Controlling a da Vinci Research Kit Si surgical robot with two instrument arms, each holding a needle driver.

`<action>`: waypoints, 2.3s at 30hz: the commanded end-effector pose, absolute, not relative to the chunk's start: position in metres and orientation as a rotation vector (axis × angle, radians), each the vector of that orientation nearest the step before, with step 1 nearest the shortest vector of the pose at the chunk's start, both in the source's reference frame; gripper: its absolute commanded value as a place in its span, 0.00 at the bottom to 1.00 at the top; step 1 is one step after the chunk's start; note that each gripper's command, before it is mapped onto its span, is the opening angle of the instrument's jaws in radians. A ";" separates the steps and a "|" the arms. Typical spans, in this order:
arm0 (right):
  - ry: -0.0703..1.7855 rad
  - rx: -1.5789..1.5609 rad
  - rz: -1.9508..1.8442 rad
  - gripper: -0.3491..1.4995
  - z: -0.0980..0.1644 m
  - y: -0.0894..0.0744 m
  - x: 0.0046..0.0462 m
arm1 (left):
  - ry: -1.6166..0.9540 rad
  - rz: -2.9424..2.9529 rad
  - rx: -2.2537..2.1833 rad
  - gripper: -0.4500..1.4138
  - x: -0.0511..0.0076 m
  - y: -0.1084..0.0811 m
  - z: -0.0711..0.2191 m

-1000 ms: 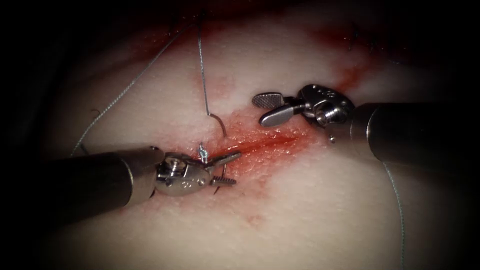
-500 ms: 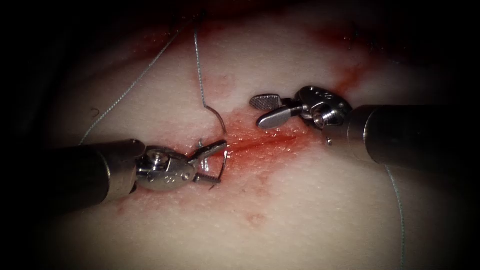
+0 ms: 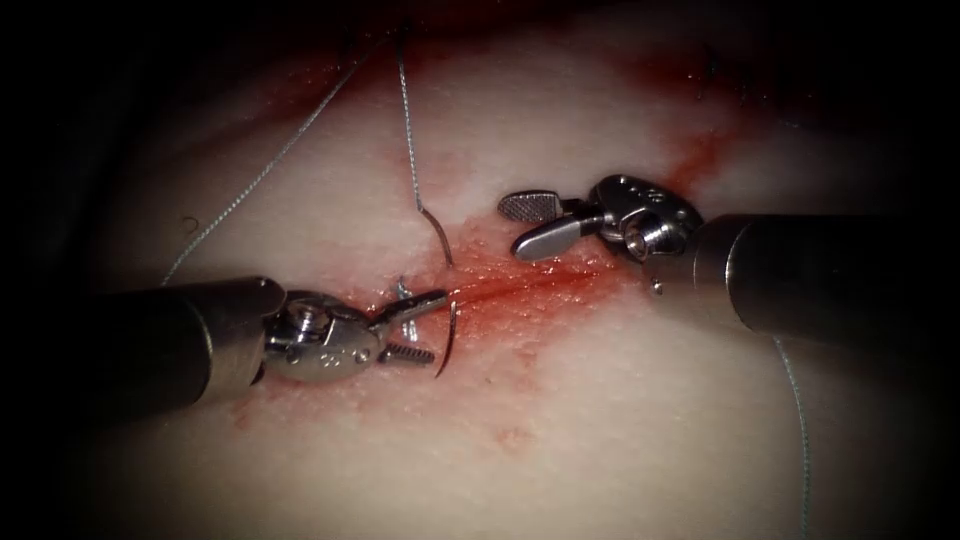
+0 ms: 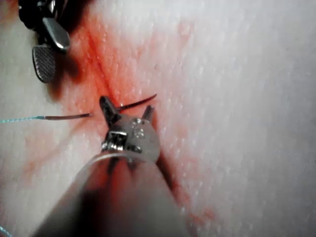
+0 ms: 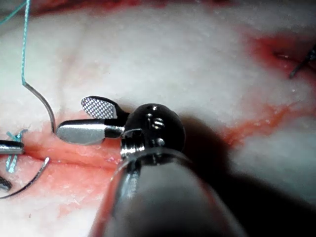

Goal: Wound Closure

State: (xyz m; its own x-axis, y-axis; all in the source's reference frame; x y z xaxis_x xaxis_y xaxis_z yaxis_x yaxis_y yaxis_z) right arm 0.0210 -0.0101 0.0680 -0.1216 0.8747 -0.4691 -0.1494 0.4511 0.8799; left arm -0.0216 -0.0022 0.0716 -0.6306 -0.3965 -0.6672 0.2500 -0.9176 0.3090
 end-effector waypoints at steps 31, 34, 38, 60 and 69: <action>1.425 0.682 1.001 0.72 0.069 -0.011 0.0223 | -0.267 -2.594 1.204 0.00 -0.0241 -0.003 0.076; 1.425 0.683 1.001 0.71 0.069 -0.011 0.0223 | -0.242 -2.632 1.226 0.00 -0.0238 -0.003 0.076; 1.428 0.683 1.001 0.71 0.069 -0.011 0.0222 | -0.171 -2.669 1.302 0.00 -0.0239 -0.004 0.076; 1.478 0.442 0.753 0.84 0.069 -0.010 0.0221 | 0.615 -2.746 1.872 0.00 -0.0263 -0.005 0.067; 1.460 0.459 0.701 0.75 0.068 -0.011 0.0214 | 0.942 -2.636 2.039 0.00 -0.0265 -0.006 0.064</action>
State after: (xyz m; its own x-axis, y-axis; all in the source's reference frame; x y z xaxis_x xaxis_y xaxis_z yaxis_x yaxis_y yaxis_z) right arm 0.0206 -0.0106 0.0678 -0.0286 0.6760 -0.7364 -0.1530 0.7250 0.6715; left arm -0.0259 -0.0058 0.0626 -0.2591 0.5666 -0.7822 0.0791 -0.7947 -0.6018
